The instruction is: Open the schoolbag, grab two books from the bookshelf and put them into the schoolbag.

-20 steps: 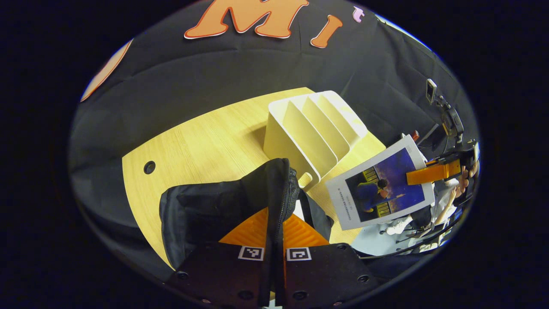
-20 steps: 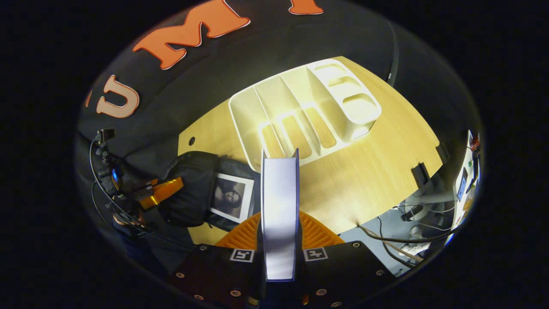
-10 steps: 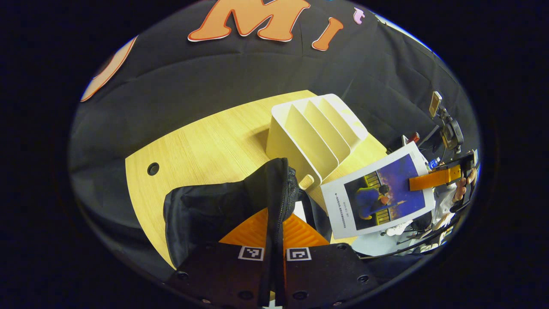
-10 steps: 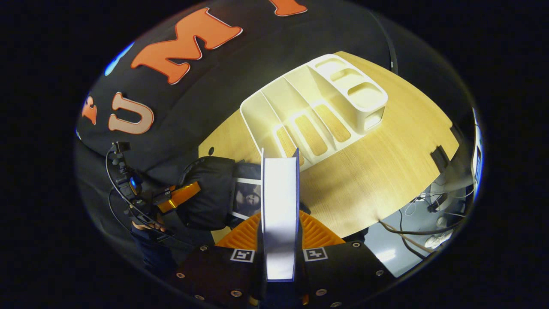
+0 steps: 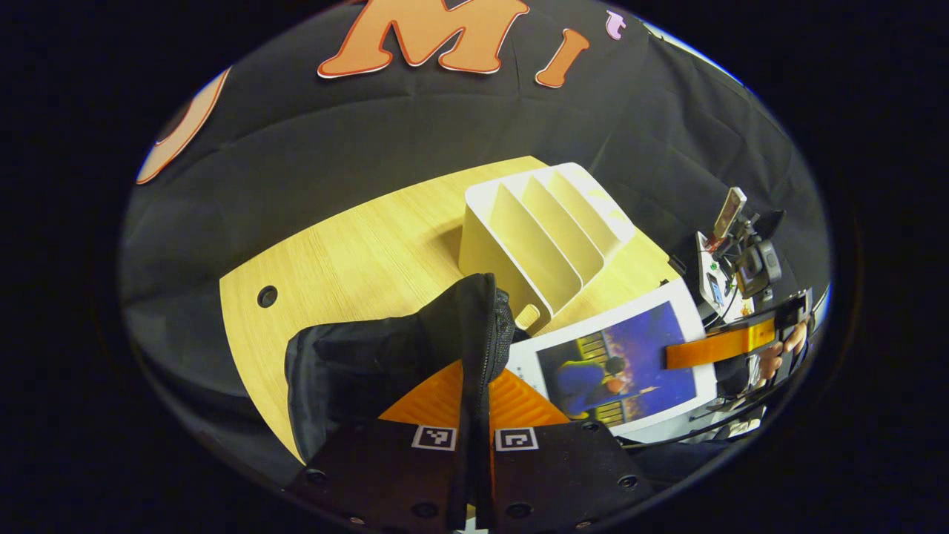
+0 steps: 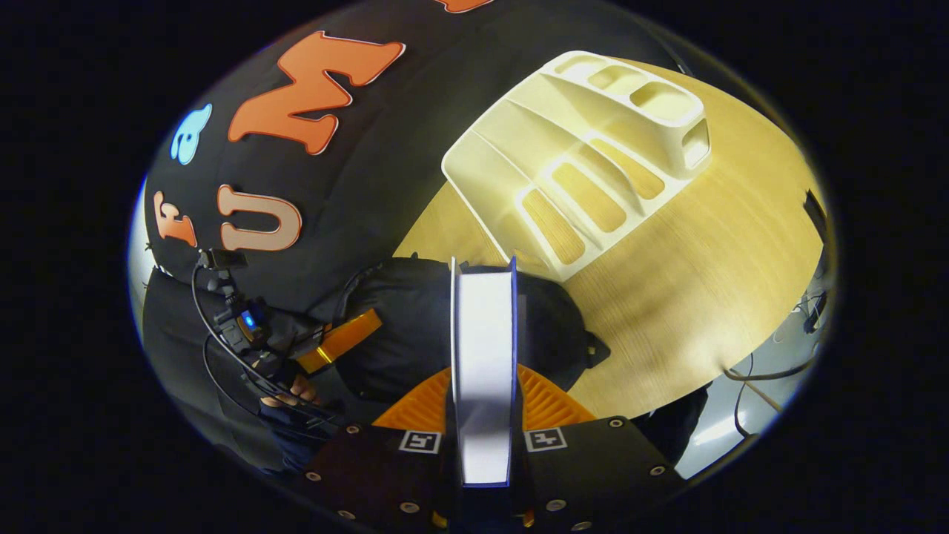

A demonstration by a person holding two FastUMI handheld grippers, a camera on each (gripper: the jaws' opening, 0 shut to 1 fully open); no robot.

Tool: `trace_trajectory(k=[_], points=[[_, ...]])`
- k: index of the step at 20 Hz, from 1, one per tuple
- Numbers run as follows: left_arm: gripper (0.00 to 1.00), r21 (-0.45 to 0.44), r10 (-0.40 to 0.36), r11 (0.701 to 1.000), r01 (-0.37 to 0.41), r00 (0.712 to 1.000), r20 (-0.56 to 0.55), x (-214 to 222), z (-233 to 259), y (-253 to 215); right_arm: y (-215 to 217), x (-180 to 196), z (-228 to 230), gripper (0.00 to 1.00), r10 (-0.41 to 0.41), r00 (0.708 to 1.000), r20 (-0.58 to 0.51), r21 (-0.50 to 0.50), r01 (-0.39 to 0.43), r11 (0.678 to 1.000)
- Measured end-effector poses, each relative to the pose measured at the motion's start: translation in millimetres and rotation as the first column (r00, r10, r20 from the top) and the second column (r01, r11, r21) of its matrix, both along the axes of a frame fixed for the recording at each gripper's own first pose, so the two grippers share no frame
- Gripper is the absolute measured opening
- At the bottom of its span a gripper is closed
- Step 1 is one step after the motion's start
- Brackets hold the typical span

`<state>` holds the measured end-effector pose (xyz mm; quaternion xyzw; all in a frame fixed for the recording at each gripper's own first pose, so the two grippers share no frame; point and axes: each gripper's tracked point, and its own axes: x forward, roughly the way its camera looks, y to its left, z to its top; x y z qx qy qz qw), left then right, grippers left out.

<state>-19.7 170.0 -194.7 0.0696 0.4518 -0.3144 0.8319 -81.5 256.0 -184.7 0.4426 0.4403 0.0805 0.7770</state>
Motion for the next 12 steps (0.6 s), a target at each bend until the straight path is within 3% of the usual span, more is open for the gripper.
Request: trace_trajectory(k=[6,12], points=[[0.05,-0.01,0.006,1.0,-0.006,1.0,0.022,2,8,0,47,44,-20,0.26,-0.026,0.998,0.052,0.064,0.022,0.998],[0.05,-0.033,0.011,0.999,-0.01,0.999,0.032,0,15,-3,99,59,-39,0.26,0.018,0.997,0.071,0.079,-0.024,0.997]])
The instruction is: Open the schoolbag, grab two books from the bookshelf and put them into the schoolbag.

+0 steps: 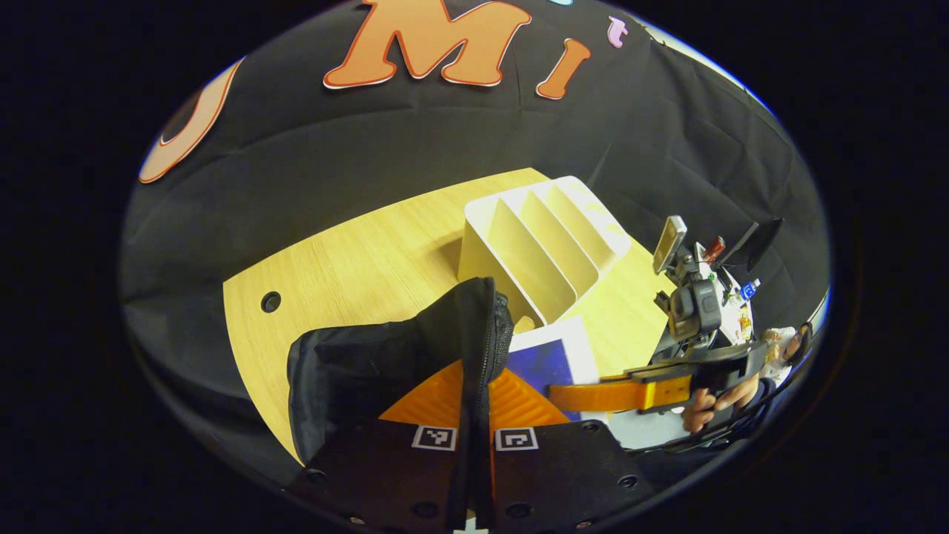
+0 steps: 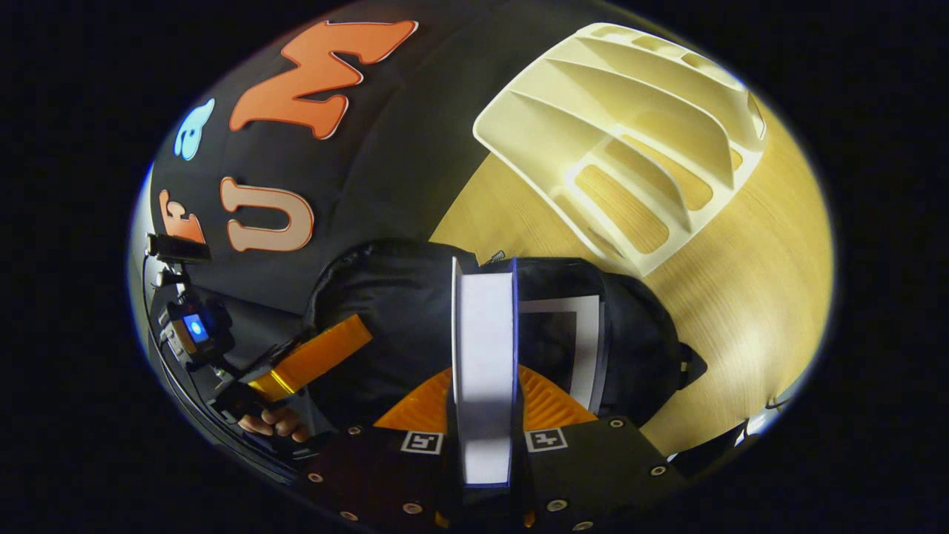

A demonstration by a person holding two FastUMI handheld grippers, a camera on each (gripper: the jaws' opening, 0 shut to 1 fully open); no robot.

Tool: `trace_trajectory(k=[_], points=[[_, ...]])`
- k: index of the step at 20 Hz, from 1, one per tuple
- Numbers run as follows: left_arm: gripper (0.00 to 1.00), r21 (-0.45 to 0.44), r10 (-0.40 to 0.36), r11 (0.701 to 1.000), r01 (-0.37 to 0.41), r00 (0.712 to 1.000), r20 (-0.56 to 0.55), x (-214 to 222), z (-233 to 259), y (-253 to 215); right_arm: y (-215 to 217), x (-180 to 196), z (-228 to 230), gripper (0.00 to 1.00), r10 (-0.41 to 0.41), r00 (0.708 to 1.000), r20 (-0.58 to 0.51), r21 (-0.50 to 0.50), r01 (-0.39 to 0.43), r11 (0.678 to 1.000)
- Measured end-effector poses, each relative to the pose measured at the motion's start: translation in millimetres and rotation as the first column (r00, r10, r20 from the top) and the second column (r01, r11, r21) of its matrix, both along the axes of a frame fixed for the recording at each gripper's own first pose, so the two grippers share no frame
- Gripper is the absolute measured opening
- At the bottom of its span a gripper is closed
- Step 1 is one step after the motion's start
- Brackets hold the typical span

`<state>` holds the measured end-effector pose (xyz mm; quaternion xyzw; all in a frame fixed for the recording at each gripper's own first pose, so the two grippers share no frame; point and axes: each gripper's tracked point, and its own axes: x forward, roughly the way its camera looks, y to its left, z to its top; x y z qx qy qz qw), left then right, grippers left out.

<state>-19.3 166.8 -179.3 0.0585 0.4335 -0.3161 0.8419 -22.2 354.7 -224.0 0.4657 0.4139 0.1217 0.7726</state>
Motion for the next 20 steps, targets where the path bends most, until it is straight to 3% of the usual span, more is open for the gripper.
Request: trace_trajectory(k=[9,12,15,18,20], points=[[0.05,-0.028,-0.004,1.0,0.005,1.0,0.018,-1,9,-14,36,27,-25,0.25,-0.058,0.998,-0.006,0.116,0.059,0.992],[0.05,-0.038,0.011,0.999,-0.01,1.0,0.015,-4,7,-16,43,31,-32,0.28,-0.014,1.0,-0.015,0.09,0.015,0.996],[0.05,-0.026,0.033,0.999,-0.033,0.999,0.026,0,4,-17,42,22,-43,0.41,0.063,0.996,-0.06,0.013,-0.063,0.998],[0.05,0.011,0.067,0.998,-0.068,0.997,0.042,-1,-4,-19,27,4,-50,0.53,0.191,0.979,-0.067,-0.115,-0.198,0.973],[0.06,0.025,0.107,0.994,-0.109,0.993,0.043,-4,-10,-22,15,-3,-50,0.72,0.258,0.965,-0.051,-0.201,-0.263,0.944]])
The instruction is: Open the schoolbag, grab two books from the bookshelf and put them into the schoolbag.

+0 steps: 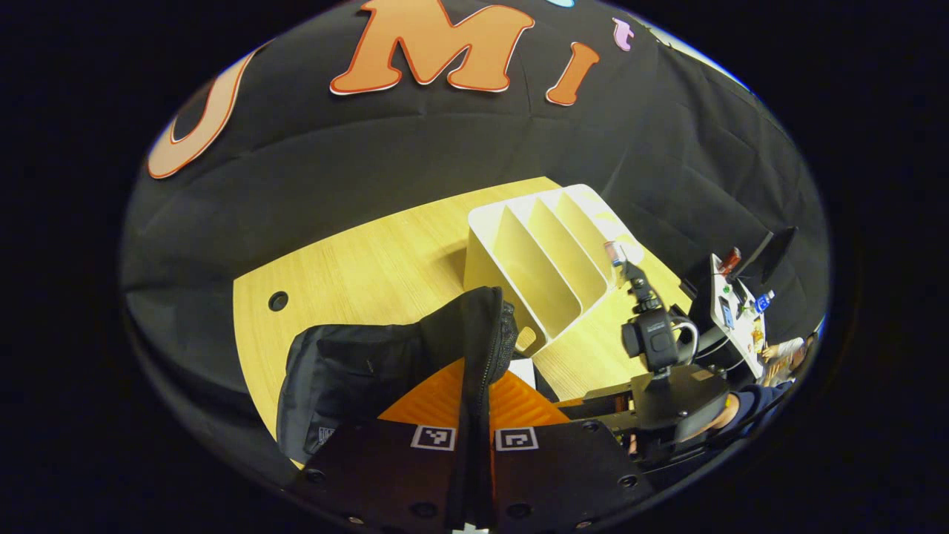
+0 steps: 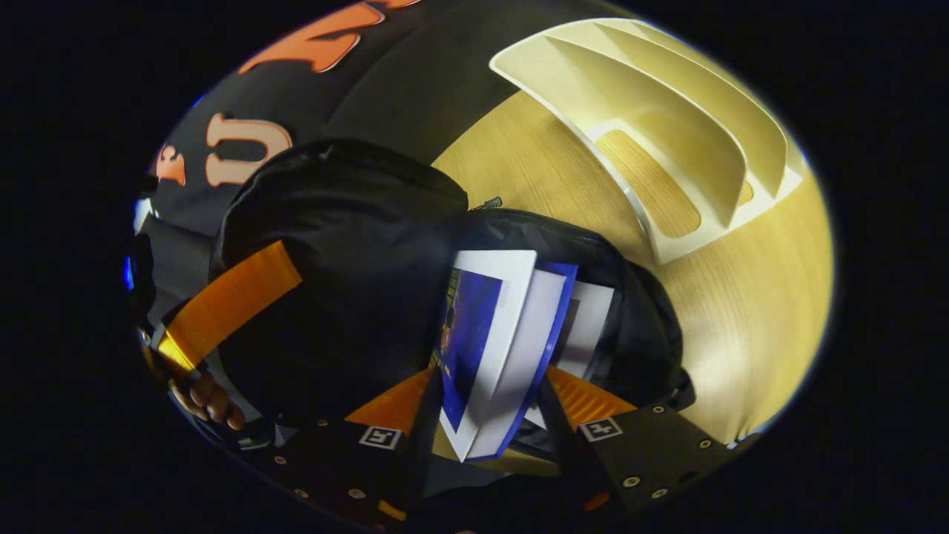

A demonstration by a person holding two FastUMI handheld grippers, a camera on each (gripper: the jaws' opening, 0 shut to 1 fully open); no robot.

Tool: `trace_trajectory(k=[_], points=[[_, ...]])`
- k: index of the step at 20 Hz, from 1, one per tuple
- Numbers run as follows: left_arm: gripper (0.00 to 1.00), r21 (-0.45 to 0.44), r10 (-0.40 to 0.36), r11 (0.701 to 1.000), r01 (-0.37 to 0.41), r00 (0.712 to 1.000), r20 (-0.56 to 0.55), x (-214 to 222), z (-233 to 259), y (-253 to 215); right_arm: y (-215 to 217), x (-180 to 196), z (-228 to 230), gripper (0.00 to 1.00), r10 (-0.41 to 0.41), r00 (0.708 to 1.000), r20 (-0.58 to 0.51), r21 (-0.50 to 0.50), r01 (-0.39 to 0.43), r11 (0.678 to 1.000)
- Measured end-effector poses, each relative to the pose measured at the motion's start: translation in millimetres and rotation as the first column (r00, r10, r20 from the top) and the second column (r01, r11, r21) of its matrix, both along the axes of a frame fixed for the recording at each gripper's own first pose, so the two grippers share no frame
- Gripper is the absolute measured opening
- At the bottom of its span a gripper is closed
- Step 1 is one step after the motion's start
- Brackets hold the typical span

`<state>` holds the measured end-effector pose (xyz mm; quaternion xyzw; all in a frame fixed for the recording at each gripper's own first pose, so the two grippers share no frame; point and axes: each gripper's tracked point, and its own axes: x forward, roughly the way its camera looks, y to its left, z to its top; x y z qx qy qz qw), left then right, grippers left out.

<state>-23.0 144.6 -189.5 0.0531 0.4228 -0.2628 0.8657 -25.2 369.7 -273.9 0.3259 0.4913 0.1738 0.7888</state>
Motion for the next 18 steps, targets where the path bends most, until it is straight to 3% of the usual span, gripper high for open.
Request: trace_trajectory(k=[1,3,9,14,16,18], points=[[0.06,0.0,0.022,1.0,-0.022,1.0,-0.005,-3,-2,-2,-7,-3,1,0.86,0.028,0.999,0.018,-0.021,-0.027,0.999],[0.08,0.019,0.071,0.997,-0.071,0.997,0.003,-5,-4,-5,-27,-5,10,0.97,0.08,0.995,0.058,-0.06,-0.077,0.995],[0.17,0.036,0.234,0.972,-0.234,0.972,0.011,-14,-4,-29,-113,2,46,0.98,0.13,0.98,0.152,-0.153,-0.107,0.982],[0.51,-0.007,0.274,0.962,-0.274,0.961,0.038,-20,11,-71,-190,23,89,0.98,0.134,0.954,0.27,-0.246,-0.066,0.967],[0.57,-0.008,0.278,0.961,-0.278,0.959,0.06,-21,20,-89,-213,33,109,0.98,0.117,0.94,0.322,-0.264,-0.029,0.964],[0.71,0.005,0.264,0.964,-0.267,0.956,0.126,-18,36,-102,-232,50,128,0.98,0.116,0.917,0.383,-0.311,0.009,0.95]])
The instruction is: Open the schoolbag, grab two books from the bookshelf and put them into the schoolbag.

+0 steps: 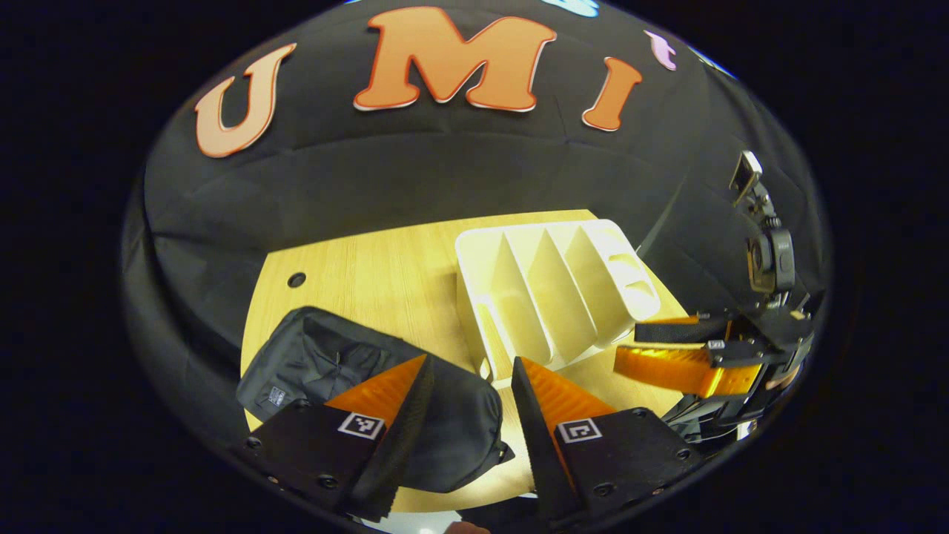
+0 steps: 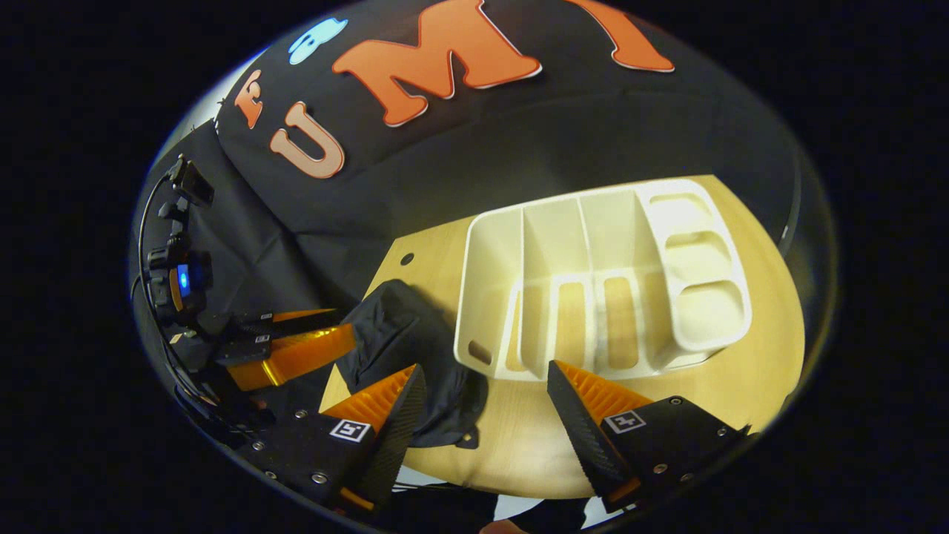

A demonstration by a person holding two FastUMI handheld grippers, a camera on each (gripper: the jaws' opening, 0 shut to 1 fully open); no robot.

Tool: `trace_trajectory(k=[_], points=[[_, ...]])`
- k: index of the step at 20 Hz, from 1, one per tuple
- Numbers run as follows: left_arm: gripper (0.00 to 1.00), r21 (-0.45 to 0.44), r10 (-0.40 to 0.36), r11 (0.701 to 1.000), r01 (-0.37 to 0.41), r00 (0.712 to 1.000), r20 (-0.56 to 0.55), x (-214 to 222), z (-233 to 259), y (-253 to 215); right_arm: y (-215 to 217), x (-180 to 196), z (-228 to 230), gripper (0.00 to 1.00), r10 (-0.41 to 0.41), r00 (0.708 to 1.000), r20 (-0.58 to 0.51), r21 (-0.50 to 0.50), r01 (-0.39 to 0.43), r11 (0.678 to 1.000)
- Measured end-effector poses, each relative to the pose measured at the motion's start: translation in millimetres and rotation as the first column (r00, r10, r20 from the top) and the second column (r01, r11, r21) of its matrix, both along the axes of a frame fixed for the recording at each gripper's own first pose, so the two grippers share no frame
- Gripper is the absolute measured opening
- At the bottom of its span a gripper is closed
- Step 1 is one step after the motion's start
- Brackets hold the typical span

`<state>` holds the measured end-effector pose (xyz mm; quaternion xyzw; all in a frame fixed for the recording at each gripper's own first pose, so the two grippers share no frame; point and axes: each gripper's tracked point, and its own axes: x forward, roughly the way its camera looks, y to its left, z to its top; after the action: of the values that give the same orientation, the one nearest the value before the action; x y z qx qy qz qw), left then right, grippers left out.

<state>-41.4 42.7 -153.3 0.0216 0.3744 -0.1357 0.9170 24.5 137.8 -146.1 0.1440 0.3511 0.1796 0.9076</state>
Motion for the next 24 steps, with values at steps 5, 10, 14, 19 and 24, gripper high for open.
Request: trace_trajectory(k=[5,10,14,19,24], points=[[0.94,0.056,0.034,0.997,-0.048,0.973,0.229,9,69,-43,-50,15,71,0.98,-0.034,0.976,0.213,-0.09,0.054,0.994],[0.97,-0.006,0.135,0.989,-0.149,0.876,0.463,4,123,-85,-93,-1,137,0.98,-0.02,0.895,0.445,-0.204,0.123,0.971],[0.97,-0.071,0.213,0.975,-0.211,0.792,0.572,-3,135,-98,-100,-8,175,0.98,0.012,0.824,0.567,-0.243,0.153,0.958],[0.98,-0.147,0.251,0.968,-0.204,0.743,0.621,-19,162,-118,-95,-12,195,0.98,-0.009,0.764,0.645,-0.208,0.187,0.96],[0.97,-0.128,0.231,0.971,-0.201,0.658,0.717,-23,190,-102,-100,-28,195,0.97,-0.032,0.713,0.7,-0.207,0.245,0.947]])
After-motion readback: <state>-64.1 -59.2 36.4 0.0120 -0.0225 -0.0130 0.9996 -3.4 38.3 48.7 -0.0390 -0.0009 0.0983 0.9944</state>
